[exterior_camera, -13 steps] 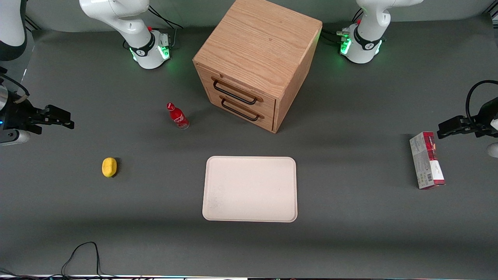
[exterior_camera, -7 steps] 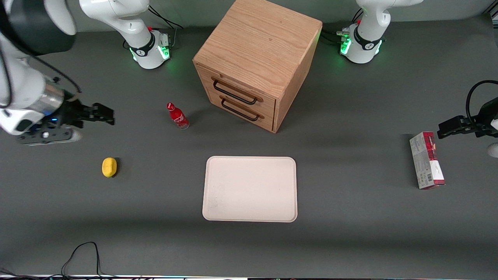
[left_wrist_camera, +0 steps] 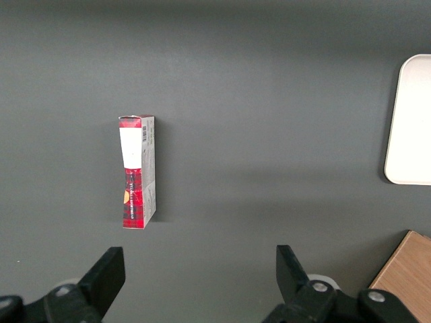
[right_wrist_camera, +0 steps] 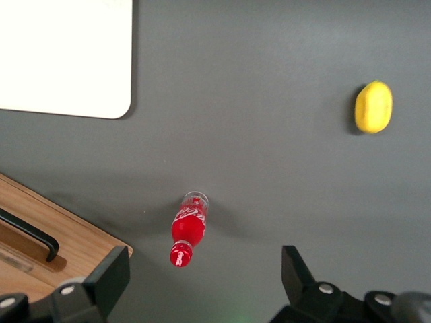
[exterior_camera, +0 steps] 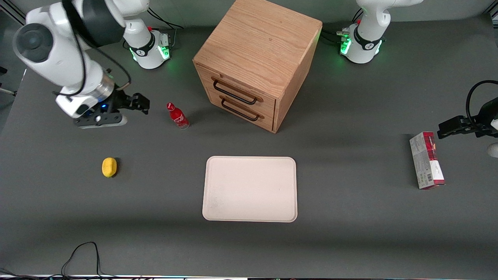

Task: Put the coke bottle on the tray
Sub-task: 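Move the right gripper over the red Coca-Cola bottle and lower it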

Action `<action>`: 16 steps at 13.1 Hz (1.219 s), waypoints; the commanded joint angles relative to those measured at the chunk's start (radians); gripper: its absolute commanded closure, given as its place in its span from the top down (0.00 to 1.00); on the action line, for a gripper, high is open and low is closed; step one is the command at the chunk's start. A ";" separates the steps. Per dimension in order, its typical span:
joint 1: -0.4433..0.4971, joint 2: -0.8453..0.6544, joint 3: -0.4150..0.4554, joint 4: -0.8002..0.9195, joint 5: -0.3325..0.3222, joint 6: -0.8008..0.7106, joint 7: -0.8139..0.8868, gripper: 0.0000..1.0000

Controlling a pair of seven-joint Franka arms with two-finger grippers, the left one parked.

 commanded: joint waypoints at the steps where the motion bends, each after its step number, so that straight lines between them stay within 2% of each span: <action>1: -0.001 -0.149 0.033 -0.250 0.071 0.166 0.026 1.00; 6: -0.002 -0.187 0.140 -0.443 0.079 0.356 0.092 1.00; 10: -0.001 -0.176 0.143 -0.558 0.079 0.511 0.092 1.00; 16: 0.018 -0.127 0.143 -0.603 0.079 0.592 0.093 1.00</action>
